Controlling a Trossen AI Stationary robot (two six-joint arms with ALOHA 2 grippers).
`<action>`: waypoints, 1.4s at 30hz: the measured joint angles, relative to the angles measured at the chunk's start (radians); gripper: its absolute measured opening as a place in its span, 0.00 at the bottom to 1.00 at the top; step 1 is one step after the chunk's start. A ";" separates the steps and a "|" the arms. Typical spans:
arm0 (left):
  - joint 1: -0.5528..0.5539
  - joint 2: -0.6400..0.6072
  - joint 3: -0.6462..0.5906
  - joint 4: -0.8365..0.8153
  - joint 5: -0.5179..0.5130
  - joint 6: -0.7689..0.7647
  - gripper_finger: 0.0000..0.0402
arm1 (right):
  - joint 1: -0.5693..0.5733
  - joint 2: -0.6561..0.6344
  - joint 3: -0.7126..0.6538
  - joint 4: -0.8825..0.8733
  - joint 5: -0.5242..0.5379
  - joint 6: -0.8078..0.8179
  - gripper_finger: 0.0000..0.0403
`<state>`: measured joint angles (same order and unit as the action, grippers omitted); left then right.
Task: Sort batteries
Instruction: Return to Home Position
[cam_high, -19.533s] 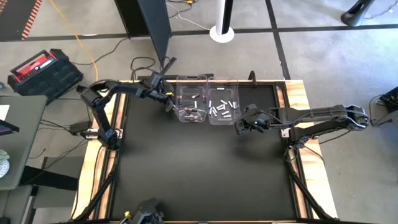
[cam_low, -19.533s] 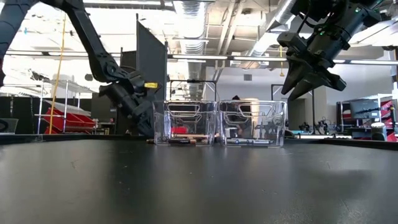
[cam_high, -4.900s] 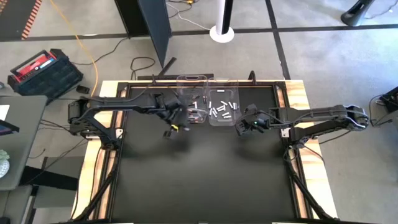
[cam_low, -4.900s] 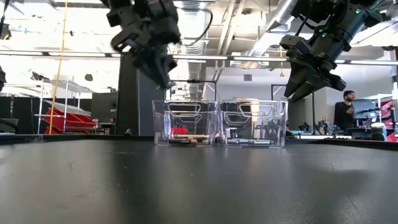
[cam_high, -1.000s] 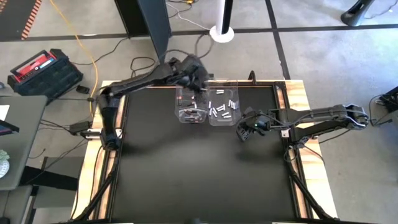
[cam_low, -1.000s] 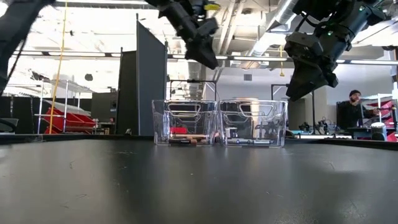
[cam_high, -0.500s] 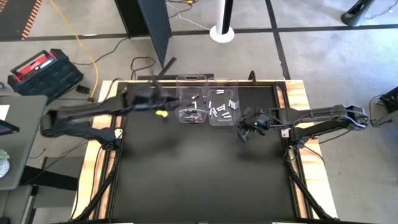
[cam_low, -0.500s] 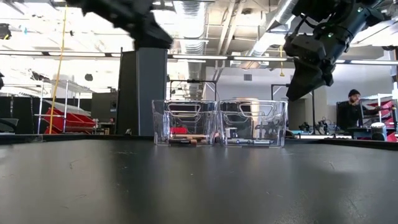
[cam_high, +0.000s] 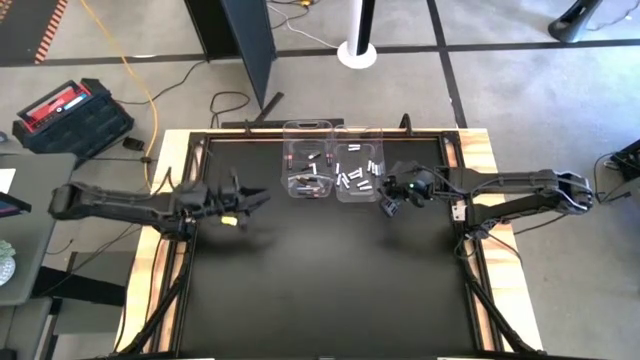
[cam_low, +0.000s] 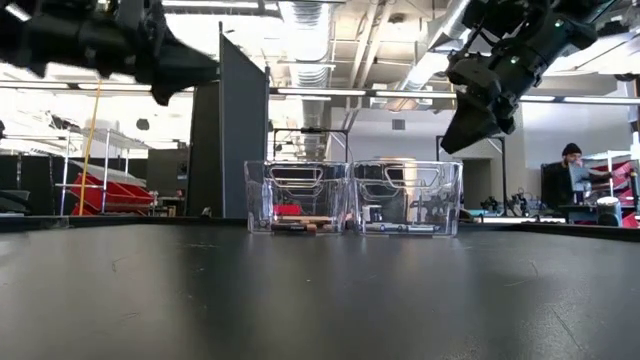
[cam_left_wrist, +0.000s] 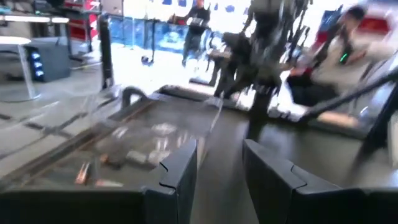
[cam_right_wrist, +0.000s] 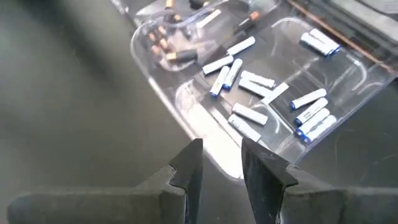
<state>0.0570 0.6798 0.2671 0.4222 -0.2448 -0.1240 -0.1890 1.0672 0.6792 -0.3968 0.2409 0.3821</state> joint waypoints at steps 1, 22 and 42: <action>-0.032 0.001 -0.018 0.000 -0.049 0.012 0.31 | -0.006 0.000 0.000 0.002 0.000 -0.001 0.31; 0.057 -0.467 -0.255 -0.077 0.157 0.055 0.27 | -0.043 -0.036 0.000 0.001 -0.060 -0.069 0.31; 0.114 -0.675 -0.259 -0.319 0.252 0.088 0.25 | 0.006 -0.118 0.000 0.052 -0.141 -0.137 0.31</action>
<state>0.1715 0.0044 0.0082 0.1035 0.0068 -0.0362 -0.1827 0.9490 0.6792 -0.3445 0.1002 0.2454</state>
